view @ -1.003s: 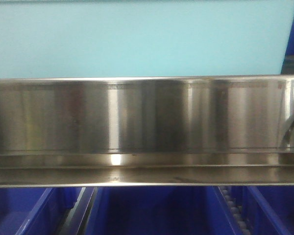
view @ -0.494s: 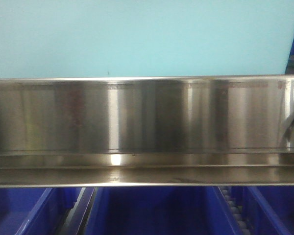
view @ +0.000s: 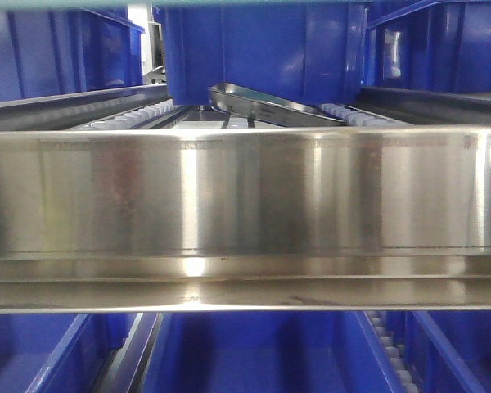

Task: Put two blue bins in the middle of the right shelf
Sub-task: 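Pull both held teal bins back off the roller shelf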

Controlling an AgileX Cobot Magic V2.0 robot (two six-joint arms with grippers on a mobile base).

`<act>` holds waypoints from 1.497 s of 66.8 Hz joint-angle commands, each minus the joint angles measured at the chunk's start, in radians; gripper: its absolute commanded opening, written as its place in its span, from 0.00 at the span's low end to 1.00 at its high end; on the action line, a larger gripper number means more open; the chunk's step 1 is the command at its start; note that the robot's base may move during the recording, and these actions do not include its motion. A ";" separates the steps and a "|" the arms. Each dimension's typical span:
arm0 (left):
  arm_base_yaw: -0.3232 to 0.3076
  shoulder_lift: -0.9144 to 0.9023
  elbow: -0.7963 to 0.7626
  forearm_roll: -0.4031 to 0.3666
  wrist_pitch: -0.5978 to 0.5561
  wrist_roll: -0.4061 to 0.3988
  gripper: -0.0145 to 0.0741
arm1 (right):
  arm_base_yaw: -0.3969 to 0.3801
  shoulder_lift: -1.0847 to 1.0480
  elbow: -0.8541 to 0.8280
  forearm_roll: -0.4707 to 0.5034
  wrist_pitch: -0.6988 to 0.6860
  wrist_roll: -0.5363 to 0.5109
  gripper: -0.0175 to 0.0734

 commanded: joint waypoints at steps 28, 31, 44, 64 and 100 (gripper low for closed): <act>0.006 0.107 -0.310 0.086 0.158 -0.018 0.04 | -0.015 -0.035 -0.062 -0.122 -0.153 -0.084 0.01; 0.006 0.115 -0.324 0.086 0.158 -0.018 0.04 | -0.015 -0.035 -0.062 -0.126 -0.178 -0.086 0.01; 0.006 0.115 -0.329 0.090 0.147 -0.015 0.04 | -0.015 -0.033 -0.062 -0.135 -0.239 -0.086 0.01; 0.006 0.117 -0.329 0.090 0.147 -0.015 0.04 | -0.015 -0.033 -0.062 -0.135 -0.239 -0.086 0.01; 0.006 0.117 -0.329 0.090 0.147 -0.015 0.04 | -0.015 -0.033 -0.062 -0.135 -0.241 -0.086 0.01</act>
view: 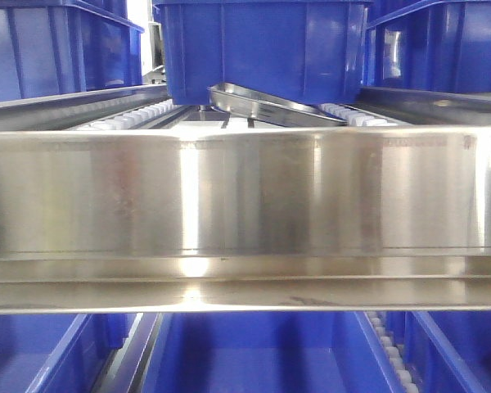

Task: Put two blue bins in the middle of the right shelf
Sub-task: 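Pull both held teal bins back off the roller shelf, then drive the base along the aisle holding both teal bins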

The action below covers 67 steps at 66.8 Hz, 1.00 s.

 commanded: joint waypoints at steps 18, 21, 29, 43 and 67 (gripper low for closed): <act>0.006 -0.008 -0.009 0.056 -0.002 -0.001 0.04 | -0.011 -0.023 -0.015 -0.056 -0.040 -0.019 0.01; 0.006 -0.008 -0.009 0.056 -0.006 -0.001 0.04 | -0.011 -0.023 -0.015 -0.056 -0.040 -0.019 0.01; 0.006 -0.008 -0.009 0.056 -0.012 -0.001 0.04 | -0.011 -0.023 -0.015 -0.056 -0.040 -0.019 0.01; 0.006 -0.008 -0.009 0.056 -0.012 -0.001 0.04 | -0.011 -0.023 -0.015 -0.056 -0.040 -0.019 0.01; 0.006 -0.008 -0.009 0.056 -0.012 -0.001 0.04 | -0.011 -0.021 -0.015 -0.056 -0.040 -0.019 0.01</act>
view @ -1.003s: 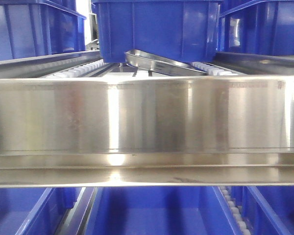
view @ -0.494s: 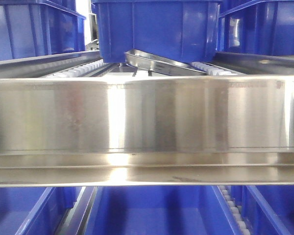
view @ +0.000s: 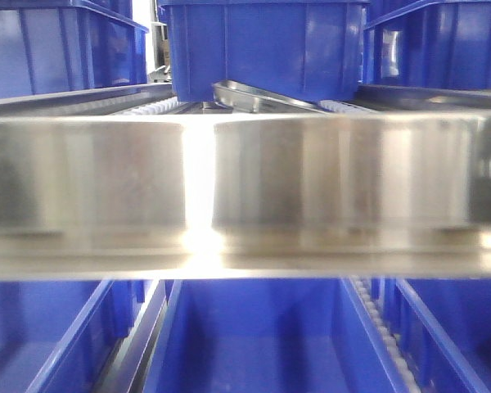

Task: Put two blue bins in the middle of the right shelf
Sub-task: 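Drive the base along the aisle holding both teal bins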

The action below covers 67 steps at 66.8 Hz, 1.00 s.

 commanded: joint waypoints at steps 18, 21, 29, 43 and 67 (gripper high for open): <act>0.006 -0.010 -0.009 0.056 -0.010 -0.001 0.04 | -0.011 -0.021 -0.015 -0.054 -0.034 -0.019 0.01; 0.006 -0.010 -0.009 0.056 -0.010 -0.001 0.04 | -0.011 -0.021 -0.015 -0.054 -0.034 -0.019 0.01; 0.006 -0.010 -0.009 0.056 -0.010 -0.001 0.04 | -0.011 -0.021 -0.015 -0.054 -0.034 -0.019 0.01; 0.006 -0.010 -0.009 0.056 -0.010 -0.001 0.04 | -0.011 -0.021 -0.015 -0.054 -0.034 -0.019 0.01; 0.006 -0.010 -0.009 0.056 -0.010 -0.001 0.04 | -0.011 -0.021 -0.015 -0.054 -0.034 -0.019 0.01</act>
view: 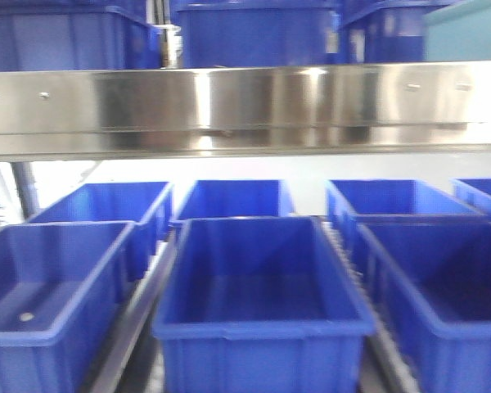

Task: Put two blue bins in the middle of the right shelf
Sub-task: 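Drive the base along the aisle holding both teal bins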

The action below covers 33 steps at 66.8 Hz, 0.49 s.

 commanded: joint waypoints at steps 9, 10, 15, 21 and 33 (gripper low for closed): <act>0.006 -0.012 -0.007 0.056 -0.010 -0.001 0.04 | -0.011 -0.021 -0.015 -0.050 -0.032 -0.019 0.01; 0.006 -0.012 -0.007 0.056 -0.010 -0.001 0.04 | -0.011 -0.021 -0.015 -0.050 -0.032 -0.019 0.01; 0.006 -0.012 -0.007 0.056 -0.010 -0.001 0.04 | -0.011 -0.021 -0.015 -0.050 -0.032 -0.019 0.01; 0.006 -0.012 -0.007 0.056 -0.010 -0.001 0.04 | -0.011 -0.021 -0.015 -0.050 -0.032 -0.019 0.01; 0.006 -0.012 -0.007 0.056 -0.010 -0.001 0.04 | -0.011 -0.021 -0.015 -0.050 -0.032 -0.019 0.01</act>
